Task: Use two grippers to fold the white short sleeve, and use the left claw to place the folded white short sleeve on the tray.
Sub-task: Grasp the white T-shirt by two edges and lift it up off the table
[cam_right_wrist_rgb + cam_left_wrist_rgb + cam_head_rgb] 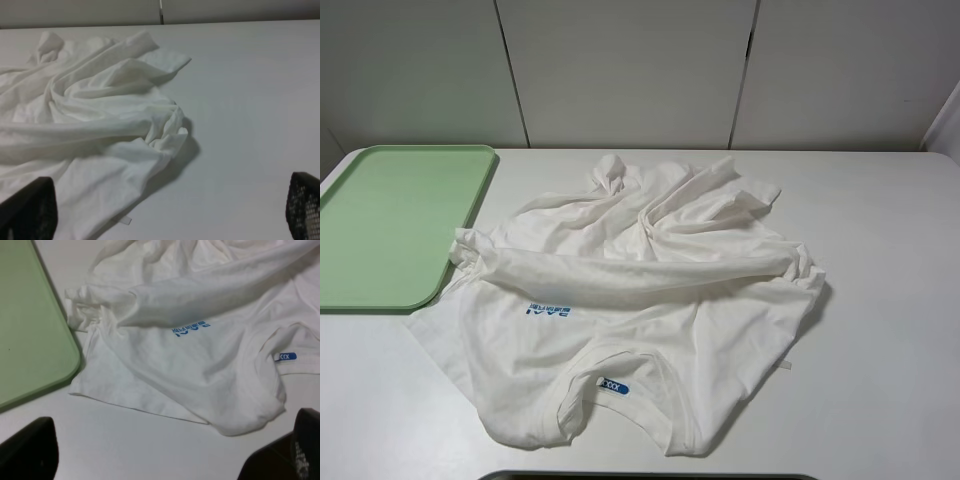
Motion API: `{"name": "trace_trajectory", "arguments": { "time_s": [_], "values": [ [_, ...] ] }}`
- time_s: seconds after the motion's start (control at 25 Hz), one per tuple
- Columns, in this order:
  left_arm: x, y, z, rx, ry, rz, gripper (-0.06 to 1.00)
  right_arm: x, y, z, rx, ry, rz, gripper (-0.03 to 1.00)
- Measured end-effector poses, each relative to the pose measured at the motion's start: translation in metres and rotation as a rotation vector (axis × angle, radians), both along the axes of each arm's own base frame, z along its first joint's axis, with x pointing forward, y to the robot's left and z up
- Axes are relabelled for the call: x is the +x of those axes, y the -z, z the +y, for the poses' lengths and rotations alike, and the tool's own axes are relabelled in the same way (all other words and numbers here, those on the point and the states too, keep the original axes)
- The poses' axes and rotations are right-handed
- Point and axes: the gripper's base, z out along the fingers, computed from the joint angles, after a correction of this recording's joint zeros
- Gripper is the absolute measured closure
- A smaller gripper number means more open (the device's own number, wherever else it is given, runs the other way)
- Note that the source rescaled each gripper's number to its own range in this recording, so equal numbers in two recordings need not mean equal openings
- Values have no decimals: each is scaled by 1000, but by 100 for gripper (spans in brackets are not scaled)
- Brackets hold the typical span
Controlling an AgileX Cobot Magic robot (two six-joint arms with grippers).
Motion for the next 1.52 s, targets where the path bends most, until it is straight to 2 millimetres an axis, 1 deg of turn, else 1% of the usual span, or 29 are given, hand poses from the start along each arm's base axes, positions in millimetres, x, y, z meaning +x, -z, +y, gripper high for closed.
{"name": "trace_trajectory", "arguments": {
  "time_s": [1.32, 1.52],
  "values": [
    [0, 0, 0, 0, 0, 0, 2, 0, 0, 1, 7, -17, 0, -3],
    [0, 0, -1, -13, 10, 2, 2, 0, -2, 5, 54, -45, -18, -3]
  ]
}}
